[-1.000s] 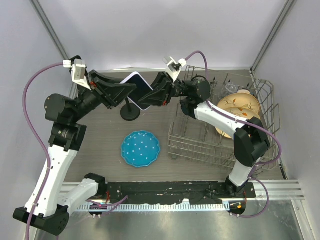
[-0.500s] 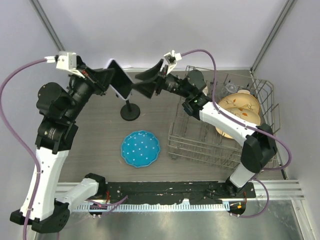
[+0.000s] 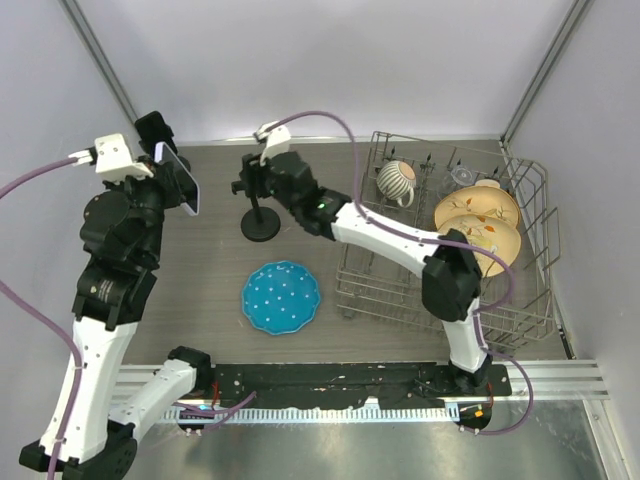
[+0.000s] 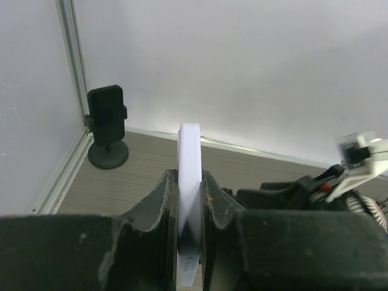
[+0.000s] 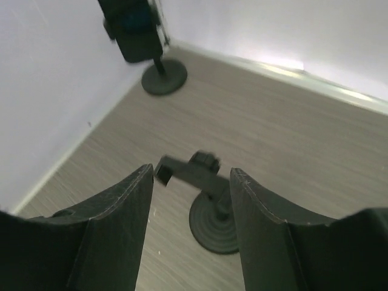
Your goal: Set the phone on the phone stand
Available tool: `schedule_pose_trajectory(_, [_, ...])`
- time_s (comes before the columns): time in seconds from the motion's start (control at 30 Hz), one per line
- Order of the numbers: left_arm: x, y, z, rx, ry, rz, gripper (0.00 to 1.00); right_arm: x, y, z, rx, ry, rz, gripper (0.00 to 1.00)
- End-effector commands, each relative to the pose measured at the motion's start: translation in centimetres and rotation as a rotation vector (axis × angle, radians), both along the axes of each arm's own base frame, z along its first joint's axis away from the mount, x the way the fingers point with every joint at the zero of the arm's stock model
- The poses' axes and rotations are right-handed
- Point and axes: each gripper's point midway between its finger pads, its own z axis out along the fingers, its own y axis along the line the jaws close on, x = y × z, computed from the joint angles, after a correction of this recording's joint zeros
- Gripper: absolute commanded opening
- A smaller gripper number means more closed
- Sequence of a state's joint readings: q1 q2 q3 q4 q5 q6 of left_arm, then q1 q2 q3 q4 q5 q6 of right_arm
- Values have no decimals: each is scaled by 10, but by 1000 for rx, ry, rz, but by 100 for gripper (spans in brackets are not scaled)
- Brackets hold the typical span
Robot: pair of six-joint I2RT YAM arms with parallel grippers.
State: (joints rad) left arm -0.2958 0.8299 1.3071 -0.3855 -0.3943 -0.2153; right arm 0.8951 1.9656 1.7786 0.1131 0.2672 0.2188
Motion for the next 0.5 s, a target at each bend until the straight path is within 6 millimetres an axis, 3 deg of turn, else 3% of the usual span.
schedule_pose_trajectory(0.0, [12,-5,17,13,-94,-15,0,6,-3,-6,-149,-20,-114,57])
schedule_pose_trajectory(0.2, [21,-20,-6,-5,-85,-80,0,2,0,-16,-187,-15,-121,58])
schedule_pose_trajectory(0.47, [29,-29,-19,12,-57,-125,0,5,-6,-23,-222,-32,-141,52])
